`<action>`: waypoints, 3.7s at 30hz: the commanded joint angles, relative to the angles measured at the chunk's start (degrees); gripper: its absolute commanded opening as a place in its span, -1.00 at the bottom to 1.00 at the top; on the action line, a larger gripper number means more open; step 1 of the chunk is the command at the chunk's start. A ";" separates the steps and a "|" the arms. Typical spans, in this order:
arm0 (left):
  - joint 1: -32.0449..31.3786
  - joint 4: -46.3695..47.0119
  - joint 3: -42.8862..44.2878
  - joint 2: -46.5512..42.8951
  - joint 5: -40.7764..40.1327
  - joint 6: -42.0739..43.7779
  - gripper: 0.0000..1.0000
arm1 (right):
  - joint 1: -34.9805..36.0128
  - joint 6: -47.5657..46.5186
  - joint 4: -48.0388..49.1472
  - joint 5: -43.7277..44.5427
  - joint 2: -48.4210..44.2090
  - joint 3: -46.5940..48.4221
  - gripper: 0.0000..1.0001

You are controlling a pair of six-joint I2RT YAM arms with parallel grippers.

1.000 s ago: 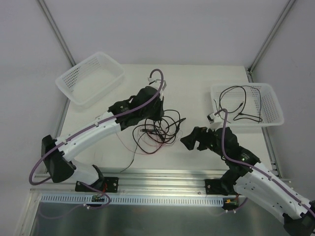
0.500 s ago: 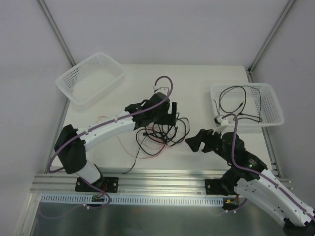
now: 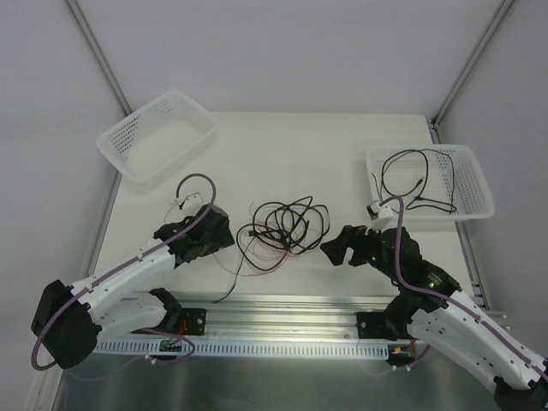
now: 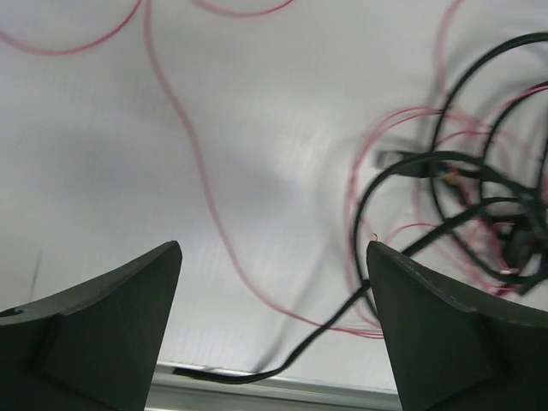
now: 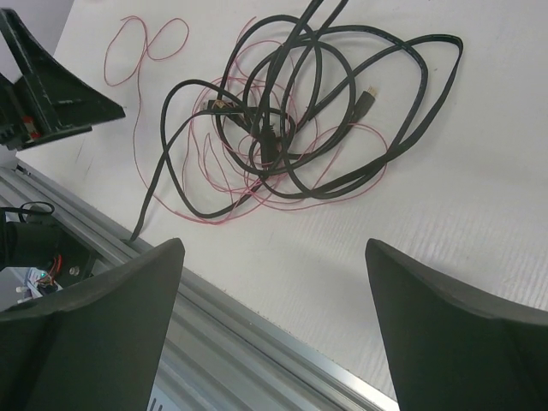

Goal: Untangle the cables

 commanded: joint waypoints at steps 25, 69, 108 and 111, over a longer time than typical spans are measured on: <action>2.20 1.64 -3.82 16.73 -0.03 -9.49 -0.33 | 2.99 1.72 7.61 -5.61 6.78 -0.83 0.82; 2.99 -28.42 82.80 8.73 -23.04 39.63 -1.00 | -3.59 21.15 16.59 5.54 57.43 7.26 0.21; 8.52 -18.31 68.59 16.90 -6.43 43.68 -1.00 | 10.02 -8.38 0.86 -0.61 18.31 12.53 0.79; 13.43 -17.61 75.62 19.71 -5.92 45.61 -1.00 | 10.20 -8.56 -1.15 -0.96 15.67 12.88 0.81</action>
